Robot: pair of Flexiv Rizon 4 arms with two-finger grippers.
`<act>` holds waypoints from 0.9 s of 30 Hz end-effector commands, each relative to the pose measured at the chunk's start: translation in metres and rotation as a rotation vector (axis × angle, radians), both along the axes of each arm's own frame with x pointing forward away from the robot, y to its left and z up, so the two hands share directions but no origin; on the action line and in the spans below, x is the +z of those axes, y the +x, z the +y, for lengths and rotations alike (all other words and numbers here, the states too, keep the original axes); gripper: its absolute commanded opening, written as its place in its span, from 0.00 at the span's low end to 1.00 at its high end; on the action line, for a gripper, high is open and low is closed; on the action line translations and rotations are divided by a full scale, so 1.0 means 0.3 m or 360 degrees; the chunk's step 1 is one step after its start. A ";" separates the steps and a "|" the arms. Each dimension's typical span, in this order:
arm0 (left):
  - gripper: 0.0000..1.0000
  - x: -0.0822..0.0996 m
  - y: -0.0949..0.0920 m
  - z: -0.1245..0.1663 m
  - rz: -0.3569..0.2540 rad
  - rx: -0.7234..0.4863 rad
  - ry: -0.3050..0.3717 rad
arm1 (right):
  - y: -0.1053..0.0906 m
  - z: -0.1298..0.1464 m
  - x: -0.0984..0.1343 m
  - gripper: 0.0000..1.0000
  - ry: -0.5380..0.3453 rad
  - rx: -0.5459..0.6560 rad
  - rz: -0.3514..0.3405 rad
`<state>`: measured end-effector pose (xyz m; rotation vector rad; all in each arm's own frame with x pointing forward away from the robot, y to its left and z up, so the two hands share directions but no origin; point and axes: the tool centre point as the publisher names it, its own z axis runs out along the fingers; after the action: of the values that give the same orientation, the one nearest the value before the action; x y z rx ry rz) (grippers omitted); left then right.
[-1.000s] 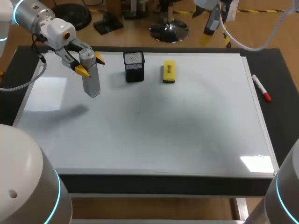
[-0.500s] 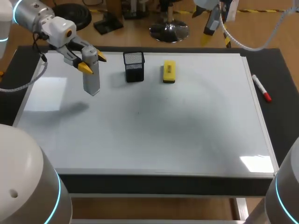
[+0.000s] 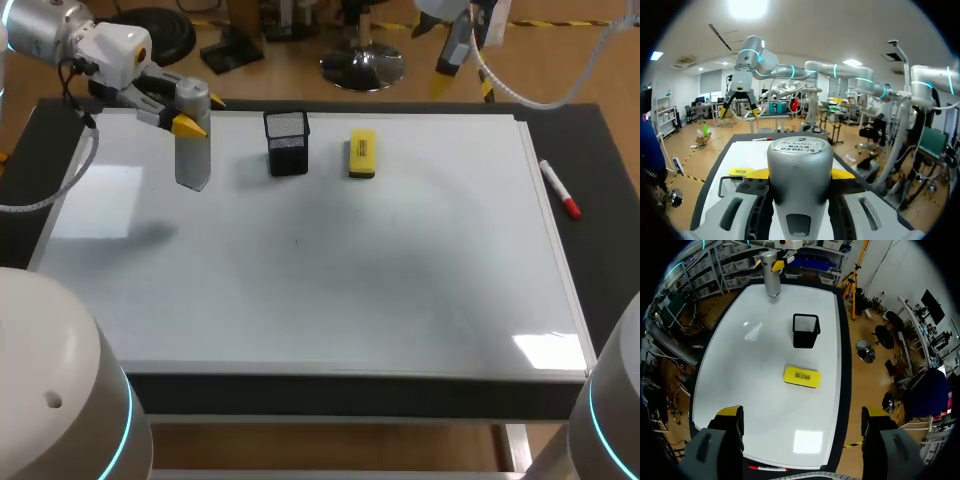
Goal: Pick up the inspection probe, press it on each red-marked spot on the whiteboard one by one, put down the probe, pick up the eraser, and wipe off all the red marks.
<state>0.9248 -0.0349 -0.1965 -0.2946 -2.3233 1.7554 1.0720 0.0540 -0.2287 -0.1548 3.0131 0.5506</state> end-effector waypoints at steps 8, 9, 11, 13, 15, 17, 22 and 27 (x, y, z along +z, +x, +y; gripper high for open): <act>0.00 0.049 0.070 -0.093 -0.0100 0.0394 0.0040 | -0.001 -0.003 0.003 1.00 -0.0005 0.0001 0.0000; 0.00 0.055 0.079 -0.102 -0.0104 0.0418 0.0034 | -0.001 -0.003 0.003 1.00 -0.0005 0.0001 0.0000; 0.00 0.064 0.097 -0.122 -0.0114 0.0450 0.0034 | -0.001 -0.003 0.003 1.00 -0.0005 0.0001 0.0000; 0.00 0.070 0.114 -0.141 -0.0115 0.0474 0.0030 | -0.001 -0.003 0.003 1.00 -0.0005 0.0001 0.0000; 0.00 0.075 0.135 -0.157 -0.0119 0.0503 0.0019 | -0.001 -0.003 0.003 1.00 -0.0005 0.0001 0.0000; 0.00 0.082 0.146 -0.169 -0.0115 0.0542 -0.0006 | -0.001 -0.003 0.003 1.00 -0.0005 0.0001 0.0000; 0.00 0.090 0.191 -0.195 -0.0114 0.0585 -0.0064 | -0.001 -0.003 0.003 1.00 -0.0005 0.0001 0.0000; 0.00 0.091 0.227 -0.219 -0.0114 0.0570 -0.0108 | -0.001 -0.003 0.003 1.00 -0.0005 0.0001 0.0000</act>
<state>0.9859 -0.0969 -0.1658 0.0687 -2.5081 2.0072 1.0720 0.0539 -0.2288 -0.1551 3.0132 0.5518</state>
